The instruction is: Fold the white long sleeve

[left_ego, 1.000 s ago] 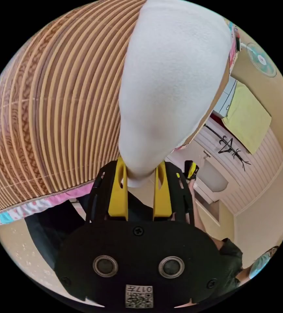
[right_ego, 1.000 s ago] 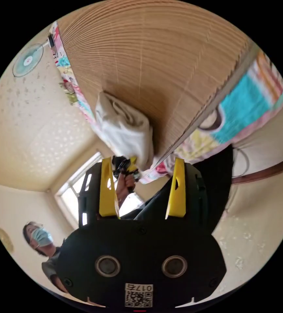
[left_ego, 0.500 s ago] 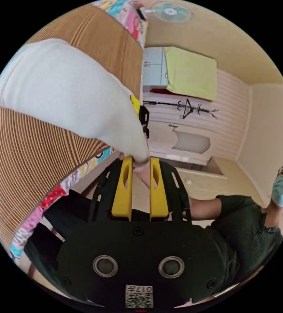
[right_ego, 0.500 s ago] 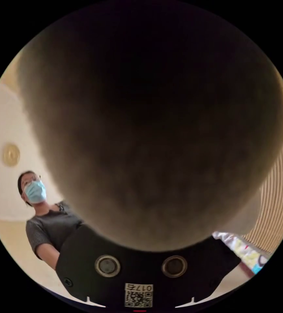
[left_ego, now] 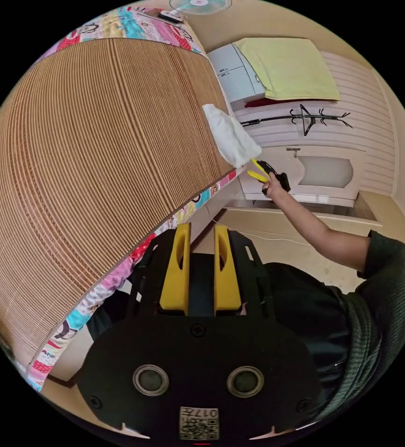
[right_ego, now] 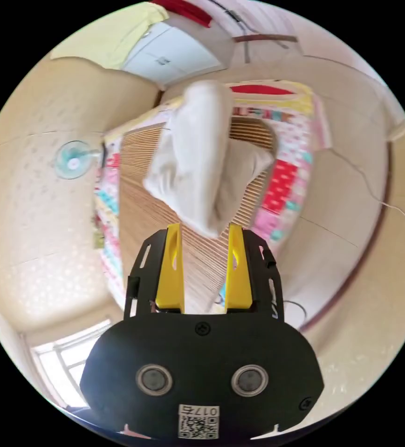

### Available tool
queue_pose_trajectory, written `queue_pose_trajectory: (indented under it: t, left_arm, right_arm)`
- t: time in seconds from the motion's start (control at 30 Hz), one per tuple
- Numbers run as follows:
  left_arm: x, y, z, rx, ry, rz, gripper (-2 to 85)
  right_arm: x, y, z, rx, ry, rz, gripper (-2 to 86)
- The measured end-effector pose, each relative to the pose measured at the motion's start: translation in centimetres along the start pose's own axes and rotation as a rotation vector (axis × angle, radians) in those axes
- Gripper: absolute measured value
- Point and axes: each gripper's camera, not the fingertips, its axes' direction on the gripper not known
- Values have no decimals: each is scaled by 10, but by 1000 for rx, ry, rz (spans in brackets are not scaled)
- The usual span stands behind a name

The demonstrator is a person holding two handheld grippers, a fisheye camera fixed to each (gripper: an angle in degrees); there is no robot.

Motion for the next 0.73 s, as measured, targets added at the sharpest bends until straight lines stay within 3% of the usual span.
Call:
queue_pose_trajectory:
  t: [0.13,0.23,0.37,0.43,0.5,0.73]
  left_arm:
    - [-1,30,6,60,-68,-50,99]
    - [11,44,10,101,-141,-33,115]
    - [39,58,7,189,-256,29,114]
    - [53,67,-3,285,-269,26,69]
    - [69,84,-23,426,-243,7,24]
    - [94,155,-67,753,-45,13,-2]
  right_arm:
    - [-48,47,49,-138,345,-290,142]
    - [-113,96,105,-255,451,-595,140]
    - [-200,155,144,-346,326,-923,117]
    - [-251,190,144,-468,66,-1151,95]
    - [-277,211,145,-600,-44,-1269,75]
    - [-282,258,128,-742,77,-1519,15]
